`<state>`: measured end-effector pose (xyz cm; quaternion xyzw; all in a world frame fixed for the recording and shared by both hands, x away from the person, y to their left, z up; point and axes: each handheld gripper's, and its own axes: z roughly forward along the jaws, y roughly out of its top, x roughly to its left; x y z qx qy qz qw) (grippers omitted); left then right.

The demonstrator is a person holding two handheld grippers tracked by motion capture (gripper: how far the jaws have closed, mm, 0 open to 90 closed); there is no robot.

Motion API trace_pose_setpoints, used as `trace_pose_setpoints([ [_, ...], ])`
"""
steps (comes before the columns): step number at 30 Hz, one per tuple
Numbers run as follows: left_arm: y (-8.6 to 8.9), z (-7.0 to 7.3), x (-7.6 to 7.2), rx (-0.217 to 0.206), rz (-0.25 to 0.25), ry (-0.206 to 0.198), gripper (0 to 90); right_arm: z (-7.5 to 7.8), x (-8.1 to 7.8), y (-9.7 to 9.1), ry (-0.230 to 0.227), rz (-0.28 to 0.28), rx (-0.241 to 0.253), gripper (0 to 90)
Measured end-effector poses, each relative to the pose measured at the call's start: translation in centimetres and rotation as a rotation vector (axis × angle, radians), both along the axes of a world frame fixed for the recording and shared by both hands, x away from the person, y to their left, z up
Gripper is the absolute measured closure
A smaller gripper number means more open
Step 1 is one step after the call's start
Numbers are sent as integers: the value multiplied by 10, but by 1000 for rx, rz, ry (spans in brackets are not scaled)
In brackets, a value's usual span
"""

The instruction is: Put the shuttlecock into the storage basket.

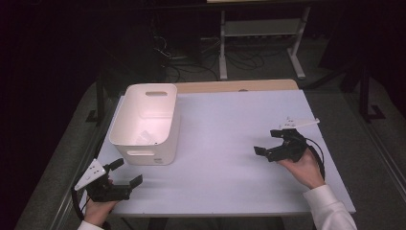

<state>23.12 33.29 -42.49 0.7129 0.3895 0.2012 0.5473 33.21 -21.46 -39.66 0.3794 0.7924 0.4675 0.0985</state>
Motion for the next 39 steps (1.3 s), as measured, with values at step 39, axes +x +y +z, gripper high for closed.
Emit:
trace_pose_setpoints([
  [39, 1, 1, -1, -4, -12, -8, 0, -19, -36, -35, -97, -33, 51, 0],
])
